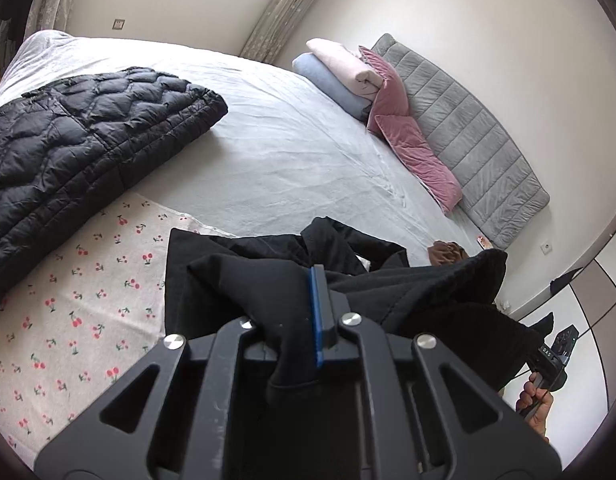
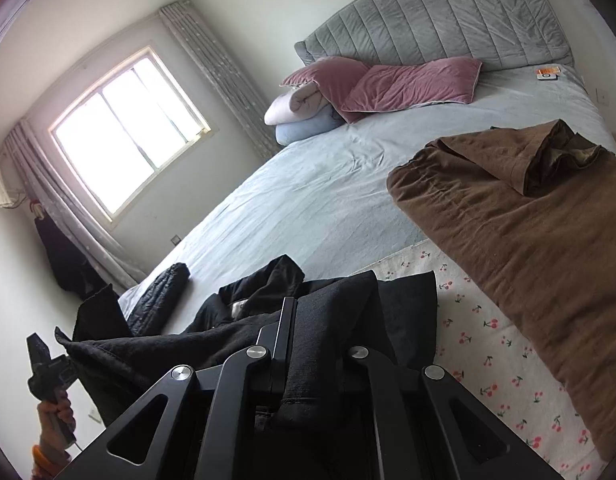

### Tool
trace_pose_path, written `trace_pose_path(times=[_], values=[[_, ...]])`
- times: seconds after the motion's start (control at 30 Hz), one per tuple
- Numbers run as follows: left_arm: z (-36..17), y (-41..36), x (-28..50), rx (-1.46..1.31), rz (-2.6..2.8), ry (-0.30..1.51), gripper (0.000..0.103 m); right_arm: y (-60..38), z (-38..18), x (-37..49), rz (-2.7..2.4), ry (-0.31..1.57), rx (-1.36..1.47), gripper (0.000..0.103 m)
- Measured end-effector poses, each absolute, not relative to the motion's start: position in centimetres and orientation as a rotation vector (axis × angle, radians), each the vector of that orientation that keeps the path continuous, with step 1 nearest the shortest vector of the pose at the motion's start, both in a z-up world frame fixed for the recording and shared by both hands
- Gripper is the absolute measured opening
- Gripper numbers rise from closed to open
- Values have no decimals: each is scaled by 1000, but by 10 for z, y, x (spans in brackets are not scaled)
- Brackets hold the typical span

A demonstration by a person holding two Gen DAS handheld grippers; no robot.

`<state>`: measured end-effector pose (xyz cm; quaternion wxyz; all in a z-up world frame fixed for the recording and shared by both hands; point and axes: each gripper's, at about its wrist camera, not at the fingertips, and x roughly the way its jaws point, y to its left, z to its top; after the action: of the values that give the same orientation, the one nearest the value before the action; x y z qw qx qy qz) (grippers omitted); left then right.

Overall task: Fold large clothes
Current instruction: 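Lift the hem with both tools and fold it up onto the collar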

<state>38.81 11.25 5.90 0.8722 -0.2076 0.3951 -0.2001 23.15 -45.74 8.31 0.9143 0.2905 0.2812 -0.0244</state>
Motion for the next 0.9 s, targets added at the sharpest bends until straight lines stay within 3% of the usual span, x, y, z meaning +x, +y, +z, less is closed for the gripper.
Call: trace_pose_path(times=[0.27, 0.43, 0.53, 0.6, 0.67, 0.73, 0.9], values=[[-35, 85, 458, -402, -321, 979, 17, -481, -19, 311, -124, 779, 664, 12], [-31, 90, 457, -412, -353, 1037, 25, -493, -33, 311, -80, 807, 743, 16], [-10, 98, 446, -388, -397, 1048, 45, -500, -15, 300, -24, 790, 782, 20], [8, 108, 436, -377, -399, 1009, 79, -502, -1, 293, 9, 783, 797, 24], [26, 119, 427, -359, -394, 937, 83, -505, 15, 286, 31, 756, 802, 48], [36, 127, 424, -325, -400, 907, 83, -510, 31, 277, 24, 690, 806, 65], [22, 119, 429, -117, -345, 927, 83, -514, 52, 266, -54, 625, 677, 66]])
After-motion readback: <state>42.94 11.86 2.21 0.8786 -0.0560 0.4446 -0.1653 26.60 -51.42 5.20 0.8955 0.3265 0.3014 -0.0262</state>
